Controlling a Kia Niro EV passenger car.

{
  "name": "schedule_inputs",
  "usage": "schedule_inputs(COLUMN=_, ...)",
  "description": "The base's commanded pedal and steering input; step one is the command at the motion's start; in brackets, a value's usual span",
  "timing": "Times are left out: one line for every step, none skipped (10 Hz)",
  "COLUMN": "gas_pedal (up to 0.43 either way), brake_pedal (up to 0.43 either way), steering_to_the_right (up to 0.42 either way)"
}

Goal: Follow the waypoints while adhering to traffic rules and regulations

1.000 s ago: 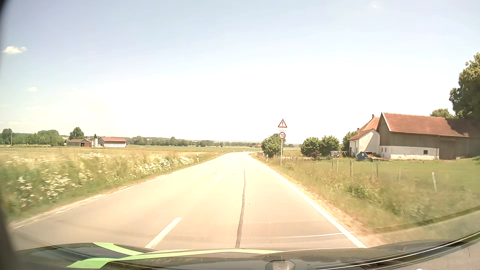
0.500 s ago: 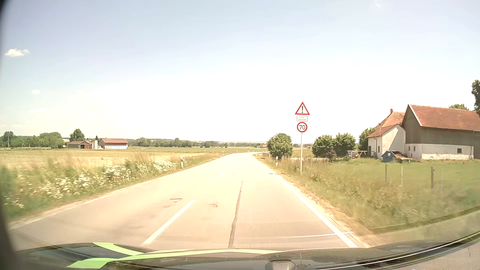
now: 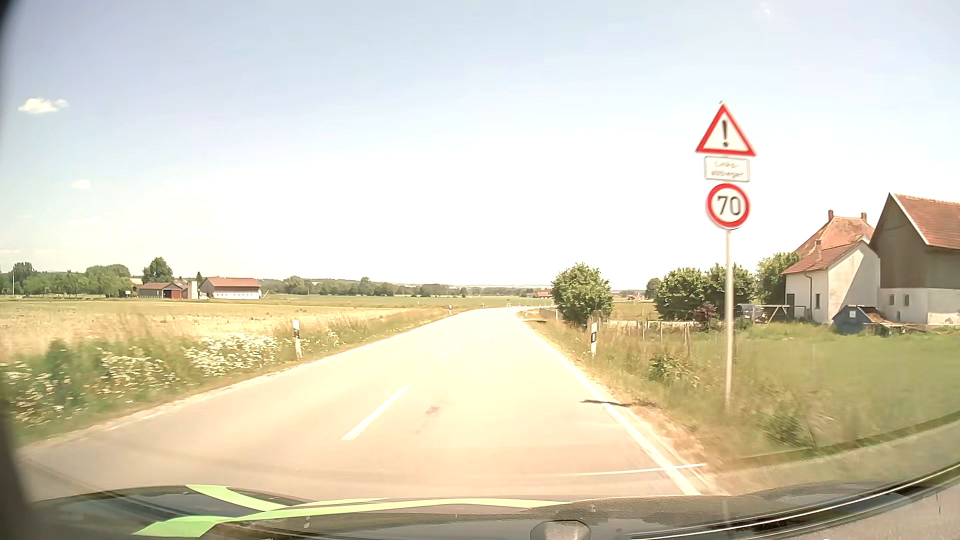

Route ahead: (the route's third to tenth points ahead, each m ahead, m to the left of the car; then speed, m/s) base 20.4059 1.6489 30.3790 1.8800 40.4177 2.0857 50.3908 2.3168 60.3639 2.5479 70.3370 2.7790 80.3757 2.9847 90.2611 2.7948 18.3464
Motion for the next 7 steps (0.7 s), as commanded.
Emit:
schedule_inputs(gas_pedal=0.079, brake_pedal=0.000, steering_to_the_right=-0.011)
schedule_inputs(gas_pedal=0.087, brake_pedal=0.000, steering_to_the_right=-0.009)
schedule_inputs(gas_pedal=0.087, brake_pedal=0.000, steering_to_the_right=-0.006)
schedule_inputs(gas_pedal=0.087, brake_pedal=0.000, steering_to_the_right=-0.001)
schedule_inputs(gas_pedal=0.087, brake_pedal=0.000, steering_to_the_right=-0.002)
schedule_inputs(gas_pedal=0.087, brake_pedal=0.000, steering_to_the_right=-0.002)
schedule_inputs(gas_pedal=0.087, brake_pedal=0.000, steering_to_the_right=-0.002)
